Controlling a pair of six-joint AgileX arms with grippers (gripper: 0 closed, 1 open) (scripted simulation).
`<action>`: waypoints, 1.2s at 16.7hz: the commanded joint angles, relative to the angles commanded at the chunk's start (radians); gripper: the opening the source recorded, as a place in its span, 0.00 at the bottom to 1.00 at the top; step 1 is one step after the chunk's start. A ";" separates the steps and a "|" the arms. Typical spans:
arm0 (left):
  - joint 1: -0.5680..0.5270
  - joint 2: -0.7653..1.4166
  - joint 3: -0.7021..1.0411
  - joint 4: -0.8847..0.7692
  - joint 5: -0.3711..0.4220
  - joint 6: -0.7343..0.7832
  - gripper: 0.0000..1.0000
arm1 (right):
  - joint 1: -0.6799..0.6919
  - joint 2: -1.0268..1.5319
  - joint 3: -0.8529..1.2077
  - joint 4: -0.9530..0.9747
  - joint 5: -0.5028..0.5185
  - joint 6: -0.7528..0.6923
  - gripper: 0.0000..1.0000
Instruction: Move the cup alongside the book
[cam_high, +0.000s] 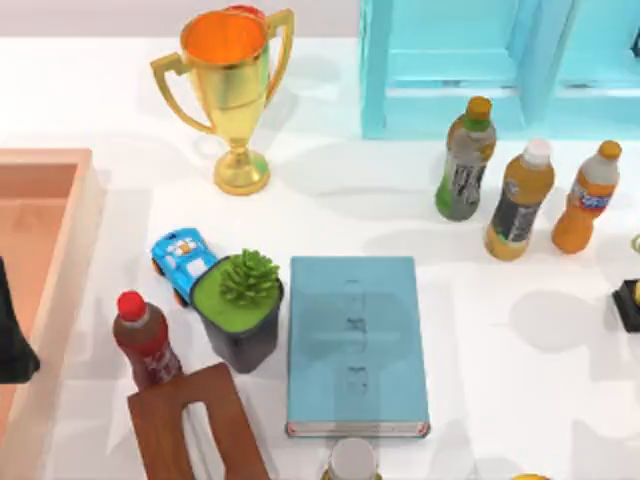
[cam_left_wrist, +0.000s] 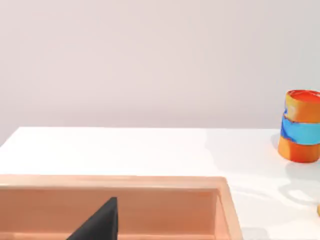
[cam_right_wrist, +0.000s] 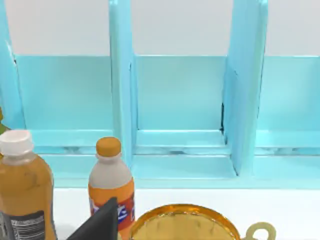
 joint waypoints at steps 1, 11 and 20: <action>0.000 0.000 0.000 0.000 0.000 0.000 1.00 | 0.000 0.000 0.000 0.000 0.000 0.000 1.00; 0.000 0.000 0.000 0.000 0.000 0.000 1.00 | -0.132 0.443 0.402 -0.306 -0.005 -0.471 1.00; 0.000 0.000 0.000 0.000 0.000 0.000 1.00 | -0.371 1.301 1.061 -0.877 0.015 -1.462 1.00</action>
